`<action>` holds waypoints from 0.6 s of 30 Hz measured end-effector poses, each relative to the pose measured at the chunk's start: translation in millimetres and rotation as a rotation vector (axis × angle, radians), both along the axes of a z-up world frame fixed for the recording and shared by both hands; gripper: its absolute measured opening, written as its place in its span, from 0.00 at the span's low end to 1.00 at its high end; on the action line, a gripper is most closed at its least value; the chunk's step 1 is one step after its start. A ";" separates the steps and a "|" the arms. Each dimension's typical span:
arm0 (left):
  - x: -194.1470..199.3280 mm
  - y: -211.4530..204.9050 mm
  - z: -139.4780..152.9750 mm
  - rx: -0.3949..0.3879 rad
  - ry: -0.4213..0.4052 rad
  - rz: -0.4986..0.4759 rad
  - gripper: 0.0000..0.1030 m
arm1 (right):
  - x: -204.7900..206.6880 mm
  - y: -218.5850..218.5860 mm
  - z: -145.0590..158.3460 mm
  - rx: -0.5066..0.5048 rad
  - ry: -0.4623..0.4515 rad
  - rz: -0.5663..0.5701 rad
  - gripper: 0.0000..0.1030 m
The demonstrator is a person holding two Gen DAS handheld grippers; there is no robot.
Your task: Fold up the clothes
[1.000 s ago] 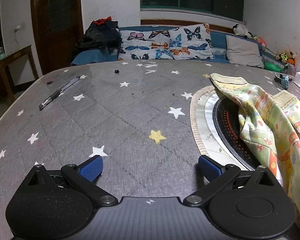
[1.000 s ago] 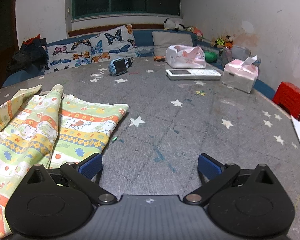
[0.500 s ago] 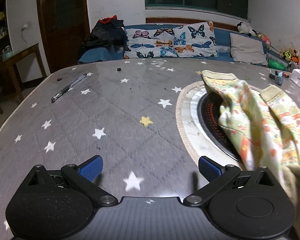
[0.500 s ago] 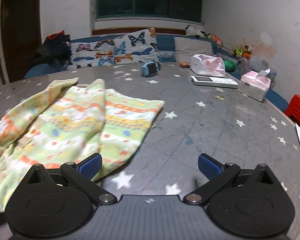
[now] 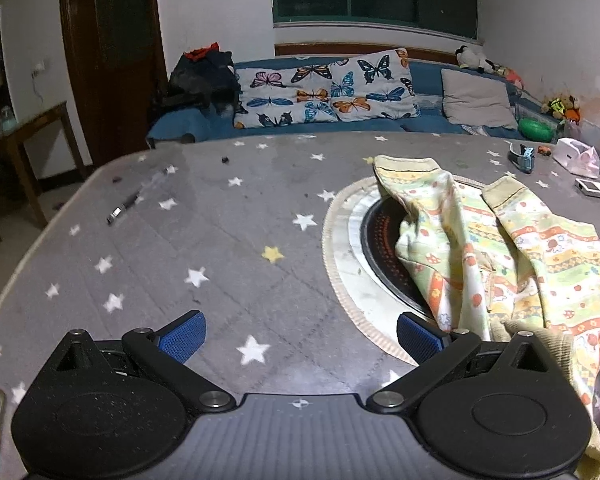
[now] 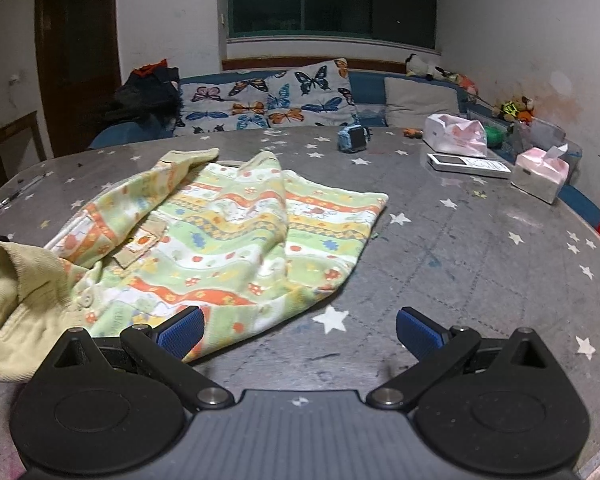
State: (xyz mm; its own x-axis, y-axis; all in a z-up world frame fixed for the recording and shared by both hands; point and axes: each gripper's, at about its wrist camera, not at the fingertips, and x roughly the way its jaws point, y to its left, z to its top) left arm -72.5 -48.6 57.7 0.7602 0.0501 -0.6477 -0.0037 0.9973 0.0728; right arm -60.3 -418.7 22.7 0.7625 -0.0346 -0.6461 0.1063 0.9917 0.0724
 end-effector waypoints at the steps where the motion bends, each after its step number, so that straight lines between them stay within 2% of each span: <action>1: -0.1 0.4 1.8 0.006 0.000 -0.001 1.00 | 2.1 -2.0 2.8 0.002 -0.002 0.004 1.00; 8: -7.7 -3.5 8.2 0.038 0.018 -0.017 1.00 | 5.1 -2.6 11.1 0.007 -0.013 0.039 1.00; 14: -16.7 -15.6 1.9 -0.007 0.045 -0.041 1.00 | 21.8 -12.2 14.3 0.018 0.002 0.063 1.00; 18: -24.5 -26.7 -1.3 -0.017 0.049 -0.063 1.00 | 8.5 -1.7 11.9 0.014 0.004 0.074 1.00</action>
